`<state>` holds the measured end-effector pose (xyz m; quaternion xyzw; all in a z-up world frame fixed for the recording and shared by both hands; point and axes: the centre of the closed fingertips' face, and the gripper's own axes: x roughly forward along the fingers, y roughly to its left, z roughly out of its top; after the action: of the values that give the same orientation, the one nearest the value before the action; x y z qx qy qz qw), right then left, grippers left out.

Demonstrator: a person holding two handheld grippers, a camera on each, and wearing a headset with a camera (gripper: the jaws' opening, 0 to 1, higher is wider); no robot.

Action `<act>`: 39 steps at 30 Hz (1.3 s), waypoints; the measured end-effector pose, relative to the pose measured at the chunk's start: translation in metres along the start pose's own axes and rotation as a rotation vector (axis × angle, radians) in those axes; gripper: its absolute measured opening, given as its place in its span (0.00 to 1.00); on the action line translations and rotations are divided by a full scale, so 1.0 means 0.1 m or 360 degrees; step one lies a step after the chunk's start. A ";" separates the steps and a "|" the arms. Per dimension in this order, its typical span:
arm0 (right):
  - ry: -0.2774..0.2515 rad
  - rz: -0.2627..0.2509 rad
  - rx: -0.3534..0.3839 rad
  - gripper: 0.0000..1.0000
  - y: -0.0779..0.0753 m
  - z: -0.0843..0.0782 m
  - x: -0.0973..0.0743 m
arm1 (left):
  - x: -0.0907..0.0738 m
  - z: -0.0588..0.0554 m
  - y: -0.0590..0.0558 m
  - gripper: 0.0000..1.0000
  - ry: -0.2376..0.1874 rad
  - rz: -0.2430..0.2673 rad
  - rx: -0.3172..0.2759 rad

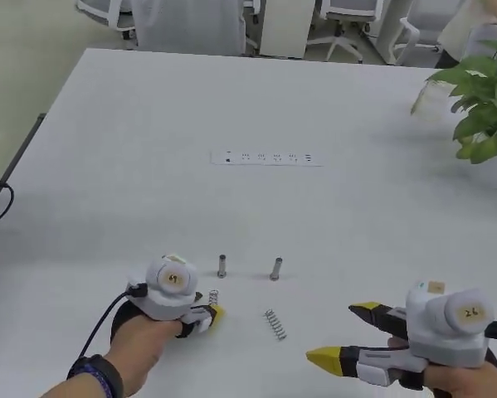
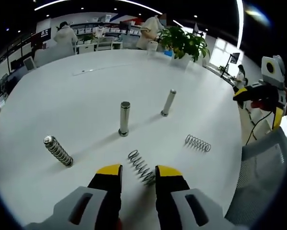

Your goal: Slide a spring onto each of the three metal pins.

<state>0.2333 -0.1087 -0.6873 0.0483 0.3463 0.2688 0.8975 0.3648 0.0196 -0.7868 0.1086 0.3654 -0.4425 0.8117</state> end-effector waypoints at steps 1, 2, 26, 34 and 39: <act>-0.0001 0.0002 -0.0001 0.74 0.00 0.01 0.00 | 0.00 0.00 0.00 0.20 0.0002 0.0000 0.0005; -0.0002 0.0003 -0.0003 0.74 0.01 0.01 0.00 | -0.01 -0.01 0.00 0.20 0.0006 0.0004 0.0017; 0.0007 0.0038 -0.0040 0.73 0.08 0.08 0.07 | -0.20 -0.19 0.02 0.02 0.0045 -0.0014 0.0109; -0.0009 0.0069 -0.0027 0.72 0.15 0.07 0.11 | -0.37 -0.23 0.06 0.02 0.0014 -0.0002 0.0107; 0.0006 0.0093 -0.0034 0.71 0.20 0.04 0.14 | -0.47 -0.28 0.04 0.02 -0.0001 -0.0021 0.0113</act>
<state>0.2354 -0.0839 -0.6873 0.0484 0.3436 0.2986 0.8891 0.3383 0.0657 -0.7747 0.1348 0.3500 -0.4605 0.8045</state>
